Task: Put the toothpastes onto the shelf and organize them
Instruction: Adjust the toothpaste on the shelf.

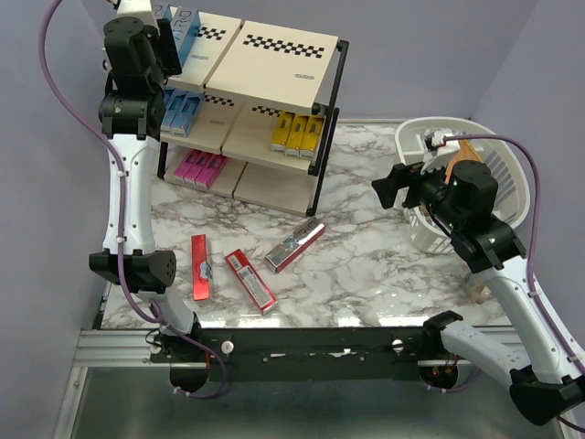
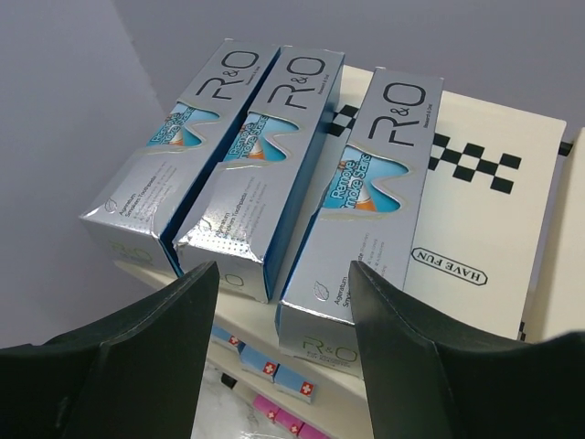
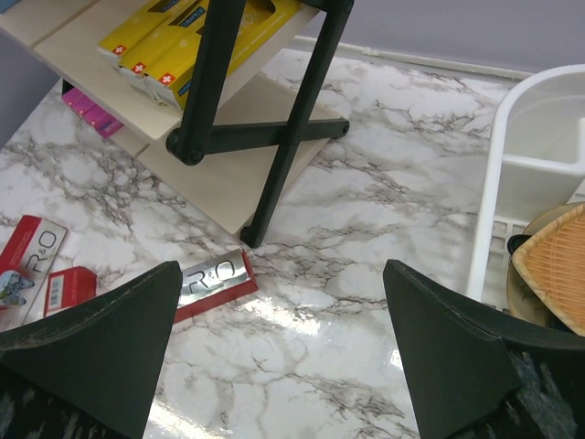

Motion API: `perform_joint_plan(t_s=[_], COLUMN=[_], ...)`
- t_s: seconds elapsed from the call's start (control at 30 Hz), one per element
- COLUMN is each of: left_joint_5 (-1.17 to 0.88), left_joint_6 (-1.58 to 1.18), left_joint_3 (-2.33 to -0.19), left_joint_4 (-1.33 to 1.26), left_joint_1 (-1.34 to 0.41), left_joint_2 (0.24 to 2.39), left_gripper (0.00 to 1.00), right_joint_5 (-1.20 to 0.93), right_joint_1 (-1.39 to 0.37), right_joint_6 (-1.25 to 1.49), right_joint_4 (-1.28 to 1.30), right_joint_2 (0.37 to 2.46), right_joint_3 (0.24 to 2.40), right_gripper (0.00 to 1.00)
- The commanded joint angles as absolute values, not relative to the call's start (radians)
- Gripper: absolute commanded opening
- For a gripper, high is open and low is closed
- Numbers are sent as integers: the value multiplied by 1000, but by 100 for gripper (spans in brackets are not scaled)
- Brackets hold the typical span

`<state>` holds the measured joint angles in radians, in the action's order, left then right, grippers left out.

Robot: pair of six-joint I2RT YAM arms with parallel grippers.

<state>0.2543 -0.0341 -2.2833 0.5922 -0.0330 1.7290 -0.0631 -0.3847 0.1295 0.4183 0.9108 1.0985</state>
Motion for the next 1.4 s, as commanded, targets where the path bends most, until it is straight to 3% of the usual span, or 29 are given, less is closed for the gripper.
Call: perform_joint_plan(t_s=[0.0,0.5,0.77,1.03,1.37], left_joint_5=[261,-95,-19,179,270], left_joint_6=[-63,-244,-221,-118,-49], left_joint_3=[-2313,-2243,-2235,-2258,-2309], left_joint_4=[582,474,474,508,522], left_joint_1=[-28,-51,-112,-182,-204], left_joint_2=[1686,1631,1680,1761,1855], left_gripper=[72,82,92,95,96], right_joint_5=[-32,-22,-8,-6,-6], right_joint_1=[-382,-382,-382,-382,-382], right_joint_6=[115,112,110,107,132], right_joint_4=[403,402,406,411,452], right_joint_2=[914,920,913,922,957], right_joint_3=[1100,1100,1098,1103,1127], right_gripper=[100,100,100,100,100])
